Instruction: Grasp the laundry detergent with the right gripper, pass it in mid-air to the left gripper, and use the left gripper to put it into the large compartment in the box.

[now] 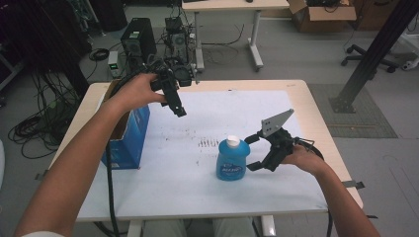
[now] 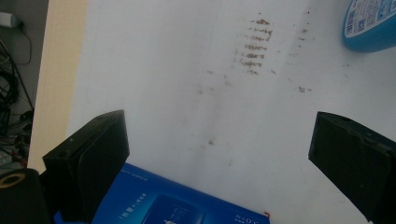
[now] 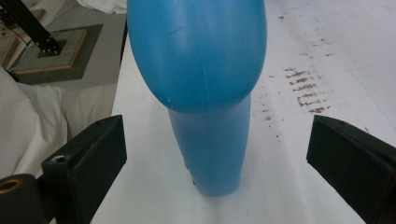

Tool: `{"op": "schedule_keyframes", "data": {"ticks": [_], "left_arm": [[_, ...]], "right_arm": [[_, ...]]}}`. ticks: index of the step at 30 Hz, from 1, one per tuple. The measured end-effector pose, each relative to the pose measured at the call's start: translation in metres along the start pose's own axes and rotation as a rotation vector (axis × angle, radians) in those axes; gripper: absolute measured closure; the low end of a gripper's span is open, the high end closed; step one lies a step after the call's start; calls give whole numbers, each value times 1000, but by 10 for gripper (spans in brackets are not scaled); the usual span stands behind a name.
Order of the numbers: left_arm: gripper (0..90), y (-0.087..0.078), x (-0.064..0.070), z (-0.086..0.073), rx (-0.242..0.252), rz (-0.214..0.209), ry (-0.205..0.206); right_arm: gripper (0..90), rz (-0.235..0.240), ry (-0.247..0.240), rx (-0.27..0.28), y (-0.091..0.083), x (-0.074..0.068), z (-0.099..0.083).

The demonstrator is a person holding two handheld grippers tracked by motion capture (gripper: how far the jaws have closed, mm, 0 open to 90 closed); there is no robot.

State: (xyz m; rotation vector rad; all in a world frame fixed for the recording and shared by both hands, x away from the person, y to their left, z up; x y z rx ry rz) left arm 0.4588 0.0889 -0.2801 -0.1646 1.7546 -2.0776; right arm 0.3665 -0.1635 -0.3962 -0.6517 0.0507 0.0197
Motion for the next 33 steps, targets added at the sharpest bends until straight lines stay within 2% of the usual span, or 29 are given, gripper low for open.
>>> {"op": "schedule_keyframes", "data": {"ticks": [4, 14, 33], "left_arm": [[55, 0, 0, 0, 0, 0, -2], [55, 0, 0, -1, 2, 0, -5], [56, 2, 0, 0, -5, -3, -5]], "right_arm": [[45, -5, 8, 24, 1, 0, -1], [46, 3, 14, 37, 7, -1, -5], [55, 11, -2, 75, 27, -1, -2]]}}
Point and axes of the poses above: each handheld gripper's, and its own axes: y roughly forward along the jaws, z roughly out of its top, x roughly to its right, the point moved 6 cm from there along y, roughly forward along the jaws, and after that the axes turned 5 degrees about -y, right-handed, at the moved point
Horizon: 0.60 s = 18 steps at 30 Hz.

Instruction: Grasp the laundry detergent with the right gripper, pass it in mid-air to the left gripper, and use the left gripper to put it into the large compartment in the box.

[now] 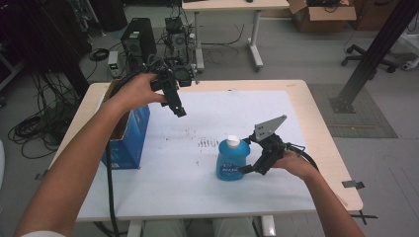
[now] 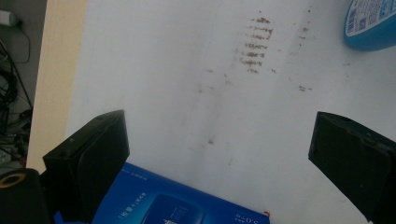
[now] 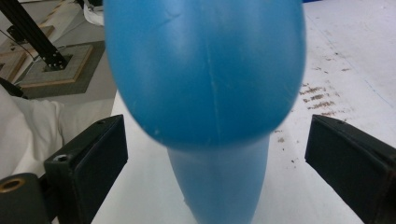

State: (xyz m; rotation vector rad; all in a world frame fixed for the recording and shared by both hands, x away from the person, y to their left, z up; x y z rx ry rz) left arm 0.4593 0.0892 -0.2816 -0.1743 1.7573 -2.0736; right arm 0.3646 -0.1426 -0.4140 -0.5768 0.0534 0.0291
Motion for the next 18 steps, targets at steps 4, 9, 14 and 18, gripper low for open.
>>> {"op": "schedule_keyframes", "data": {"ticks": [4, 9, 14, 18], "left_arm": [[56, 0, 0, 0, -1, -1, -5], [56, 1, 0, 0, -5, 0, 2], [56, 1, 1, 1, -4, 0, 4], [56, 2, 1, 1, -7, 1, 5]], "right_arm": [[57, 2, -1, 5, 4, 1, 1], [64, 7, 0, 21, 11, 1, 2], [81, 8, -4, 31, 14, 0, 3], [100, 7, -7, 39, 15, 0, 4]]}}
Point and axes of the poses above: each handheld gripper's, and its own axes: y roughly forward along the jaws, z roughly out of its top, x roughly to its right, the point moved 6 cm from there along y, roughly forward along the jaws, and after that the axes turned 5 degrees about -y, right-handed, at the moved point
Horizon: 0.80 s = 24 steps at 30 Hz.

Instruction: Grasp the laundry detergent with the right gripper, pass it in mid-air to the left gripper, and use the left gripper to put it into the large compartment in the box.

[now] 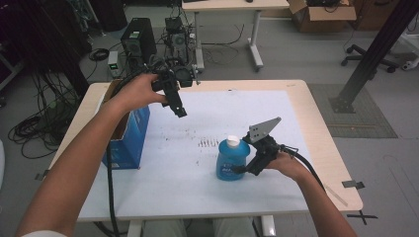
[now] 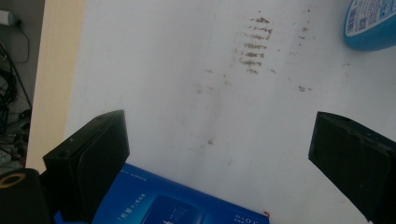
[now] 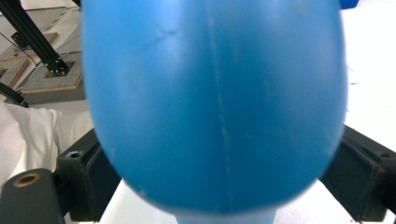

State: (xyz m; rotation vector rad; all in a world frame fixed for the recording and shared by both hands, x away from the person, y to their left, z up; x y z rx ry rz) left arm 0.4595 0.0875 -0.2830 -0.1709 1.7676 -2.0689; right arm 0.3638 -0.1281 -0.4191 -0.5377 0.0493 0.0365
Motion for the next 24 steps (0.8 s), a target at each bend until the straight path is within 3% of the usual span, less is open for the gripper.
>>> {"op": "schedule_keyframes", "data": {"ticks": [24], "left_arm": [[56, 0, 0, 0, -3, 2, 3]], "right_arm": [[297, 8, -53, 16, -2, -2, 3]]}}
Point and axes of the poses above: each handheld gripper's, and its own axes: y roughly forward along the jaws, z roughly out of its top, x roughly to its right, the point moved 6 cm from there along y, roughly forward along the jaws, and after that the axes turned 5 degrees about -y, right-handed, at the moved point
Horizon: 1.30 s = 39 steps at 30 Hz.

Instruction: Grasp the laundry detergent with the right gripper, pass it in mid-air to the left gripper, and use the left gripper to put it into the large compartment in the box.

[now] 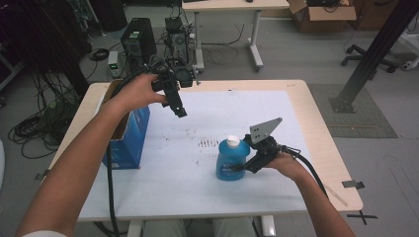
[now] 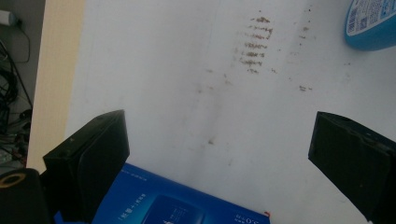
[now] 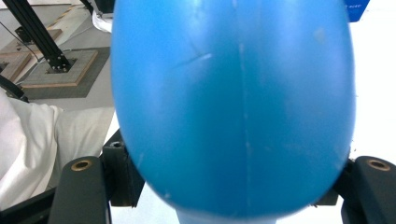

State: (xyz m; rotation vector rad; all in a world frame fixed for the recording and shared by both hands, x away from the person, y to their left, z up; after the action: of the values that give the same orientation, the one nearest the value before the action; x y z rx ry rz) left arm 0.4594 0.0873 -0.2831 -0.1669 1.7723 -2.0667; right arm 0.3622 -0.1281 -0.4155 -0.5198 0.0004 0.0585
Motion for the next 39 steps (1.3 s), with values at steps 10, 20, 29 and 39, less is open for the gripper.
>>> {"op": "schedule_keyframes", "data": {"ticks": [10, 20, 29, 39], "left_arm": [[56, 1, 0, 1, 2, 0, -2], [56, 1, 1, 1, 0, -3, -2], [57, 0, 2, 1, 4, -1, -1], [57, -3, 4, 1, 7, 3, 3]], "right_arm": [[365, 0, -19, 1, -1, 1, 1], [418, 3, -43, -1, -1, 1, 2], [429, 0, -56, 4, -1, -1, 2], [432, -14, -50, 17, -10, -1, 8]]}}
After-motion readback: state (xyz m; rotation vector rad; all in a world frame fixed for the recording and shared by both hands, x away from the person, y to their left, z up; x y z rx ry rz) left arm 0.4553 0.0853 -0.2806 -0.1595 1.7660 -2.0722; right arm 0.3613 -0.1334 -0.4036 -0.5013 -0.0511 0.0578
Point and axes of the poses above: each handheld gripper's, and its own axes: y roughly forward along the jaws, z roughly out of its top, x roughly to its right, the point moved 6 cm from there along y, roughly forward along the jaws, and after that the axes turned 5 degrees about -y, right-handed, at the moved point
